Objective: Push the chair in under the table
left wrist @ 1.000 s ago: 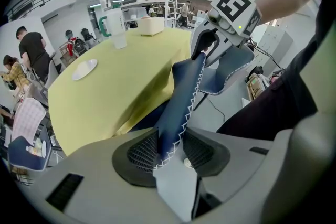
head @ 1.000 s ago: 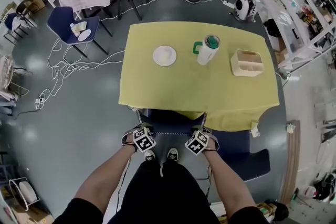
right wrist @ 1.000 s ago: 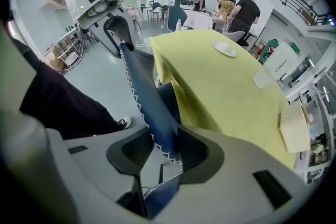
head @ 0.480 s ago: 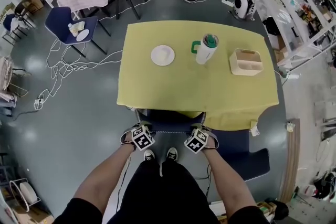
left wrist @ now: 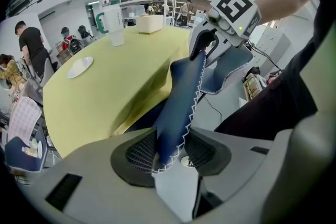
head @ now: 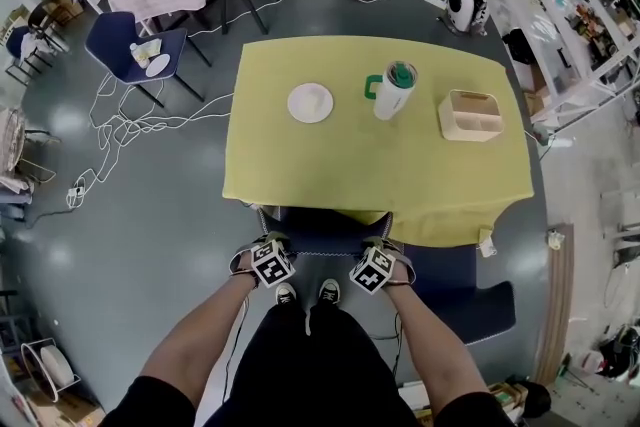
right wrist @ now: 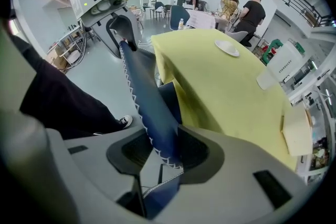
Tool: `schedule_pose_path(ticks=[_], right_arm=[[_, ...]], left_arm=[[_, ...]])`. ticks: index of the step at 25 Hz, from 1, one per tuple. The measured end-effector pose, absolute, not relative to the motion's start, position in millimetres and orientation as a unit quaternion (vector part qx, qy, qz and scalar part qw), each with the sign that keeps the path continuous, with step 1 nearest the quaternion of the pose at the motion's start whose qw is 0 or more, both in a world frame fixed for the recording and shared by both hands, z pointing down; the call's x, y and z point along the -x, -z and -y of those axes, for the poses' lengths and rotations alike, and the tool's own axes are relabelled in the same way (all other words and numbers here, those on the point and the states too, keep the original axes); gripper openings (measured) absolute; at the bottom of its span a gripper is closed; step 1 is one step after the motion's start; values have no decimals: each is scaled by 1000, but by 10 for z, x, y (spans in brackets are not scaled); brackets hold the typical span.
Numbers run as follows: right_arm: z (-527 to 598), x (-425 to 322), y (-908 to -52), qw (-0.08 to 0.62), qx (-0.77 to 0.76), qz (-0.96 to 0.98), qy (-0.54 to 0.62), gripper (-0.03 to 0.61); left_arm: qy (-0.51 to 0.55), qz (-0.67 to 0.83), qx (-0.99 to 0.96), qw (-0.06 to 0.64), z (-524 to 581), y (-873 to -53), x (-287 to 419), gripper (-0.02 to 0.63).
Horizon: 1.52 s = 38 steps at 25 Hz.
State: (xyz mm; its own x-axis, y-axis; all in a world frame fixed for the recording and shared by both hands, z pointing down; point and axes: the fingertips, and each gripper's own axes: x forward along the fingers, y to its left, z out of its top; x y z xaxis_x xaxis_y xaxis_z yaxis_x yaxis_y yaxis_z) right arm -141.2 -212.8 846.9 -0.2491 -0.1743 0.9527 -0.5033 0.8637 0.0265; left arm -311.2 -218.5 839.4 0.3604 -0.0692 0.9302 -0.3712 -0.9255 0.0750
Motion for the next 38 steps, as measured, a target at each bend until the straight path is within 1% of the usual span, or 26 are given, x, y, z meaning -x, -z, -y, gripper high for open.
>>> schedule_pose_path(ticks=[12, 15, 20, 22, 25, 26, 27, 28, 33, 36, 38], right_arm=[[1966, 1481, -8483, 563, -212, 786, -142, 157], [1933, 1455, -8449, 564, -222, 784, -136, 158], [1897, 1322, -8266, 549, -240, 784, -162, 163], [1867, 1237, -8154, 532, -259, 784, -188, 163], [1845, 1121, -7935, 493, -301, 786, -221, 152], [1851, 1090, -7837, 475, -318, 789, -226, 122], [1862, 1067, -7733, 454, -335, 792, -232, 79], [1877, 1054, -7629, 430, -351, 796, -240, 59], [1961, 1142, -7042, 290, -403, 822, -279, 26], [1997, 1309, -6579, 195, -412, 842, -287, 15], [2009, 1401, -6320, 150, -416, 850, -287, 12]], left_arm=[[-543, 174, -806, 159, 2023, -8453, 3209, 170], [-525, 194, -810, 173, 1978, -8395, 3243, 172], [-507, 227, -809, 194, 1970, -8250, 3291, 175], [-488, 242, -812, 209, 1943, -8147, 3310, 174], [-436, 278, -823, 234, 1933, -7886, 3343, 172], [-415, 292, -826, 243, 1925, -7780, 3349, 162], [-395, 307, -829, 251, 1918, -7677, 3352, 140], [-375, 321, -831, 256, 1915, -7576, 3349, 117], [-264, 383, -845, 263, 1935, -7022, 3246, 15], [-193, 411, -856, 249, 1987, -6584, 3215, 9], [-157, 425, -860, 235, 2032, -6311, 3218, 8]])
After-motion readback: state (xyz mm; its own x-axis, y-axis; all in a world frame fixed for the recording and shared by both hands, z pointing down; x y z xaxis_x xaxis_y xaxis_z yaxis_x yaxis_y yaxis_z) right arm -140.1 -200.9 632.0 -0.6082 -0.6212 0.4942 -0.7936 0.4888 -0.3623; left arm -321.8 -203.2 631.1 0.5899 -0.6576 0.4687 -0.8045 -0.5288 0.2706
